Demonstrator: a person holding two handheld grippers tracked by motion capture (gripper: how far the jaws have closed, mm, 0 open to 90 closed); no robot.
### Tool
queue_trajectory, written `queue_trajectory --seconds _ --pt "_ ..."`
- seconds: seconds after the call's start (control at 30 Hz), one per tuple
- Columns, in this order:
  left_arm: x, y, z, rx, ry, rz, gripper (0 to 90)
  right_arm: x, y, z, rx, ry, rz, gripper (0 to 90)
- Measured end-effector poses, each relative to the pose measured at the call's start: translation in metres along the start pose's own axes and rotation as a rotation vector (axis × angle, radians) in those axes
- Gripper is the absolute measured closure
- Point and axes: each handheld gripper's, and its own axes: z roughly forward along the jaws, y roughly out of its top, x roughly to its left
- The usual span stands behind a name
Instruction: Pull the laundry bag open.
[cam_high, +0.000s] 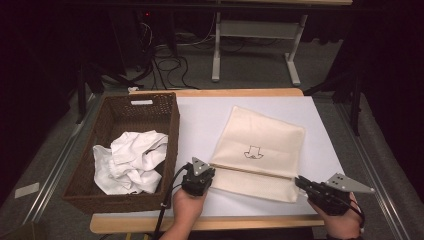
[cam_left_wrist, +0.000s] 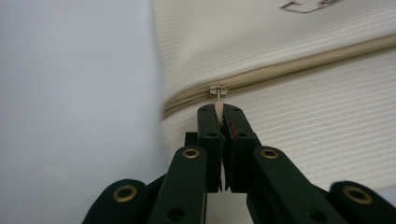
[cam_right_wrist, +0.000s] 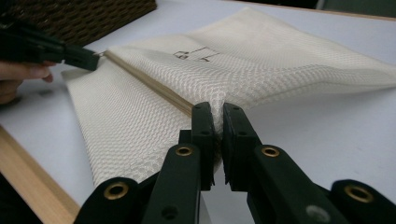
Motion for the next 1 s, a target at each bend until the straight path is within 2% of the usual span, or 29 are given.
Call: queue_trajectory --seconds 0.07,0.1,0.27,0.37,0.47,0.57,0.73,0.77,0.87,1.0 --pt "-0.004 0.001 0.000 -0.002 0.006 0.011 87.7 -0.009 -0.002 -0.004 -0.007 -0.010 0.041 85.6" --pt "-0.006 0.001 0.001 0.001 0.017 0.020 87.7 -0.011 -0.004 -0.005 -0.006 -0.015 0.044 85.6" --pt "-0.004 0.000 0.002 0.013 0.045 0.019 87.6 -0.007 -0.004 -0.003 0.003 -0.012 0.022 85.5" --pt "-0.003 -0.001 0.001 0.014 0.044 -0.001 87.4 -0.005 -0.003 -0.002 0.006 -0.007 0.011 85.4" --pt "-0.003 -0.002 0.001 0.011 0.068 0.002 87.3 -0.003 -0.004 -0.001 0.018 0.008 0.013 85.4" --pt "-0.002 -0.002 0.000 0.001 0.094 0.003 87.2 0.001 -0.005 0.003 0.030 0.018 -0.006 85.3" --pt "-0.001 -0.002 -0.001 0.000 0.097 -0.002 86.5 0.004 -0.006 0.006 0.052 0.024 -0.014 85.1" --pt "-0.001 -0.002 -0.001 -0.002 0.094 0.000 85.5 0.003 -0.006 0.006 0.054 0.027 -0.015 85.0" --pt "-0.002 -0.002 -0.001 -0.008 0.089 -0.002 73.4 0.002 -0.007 0.008 0.063 0.033 -0.007 84.7" --pt "-0.002 -0.001 -0.003 -0.027 0.084 0.000 62.7 0.003 -0.008 0.009 0.070 0.037 -0.008 84.3"
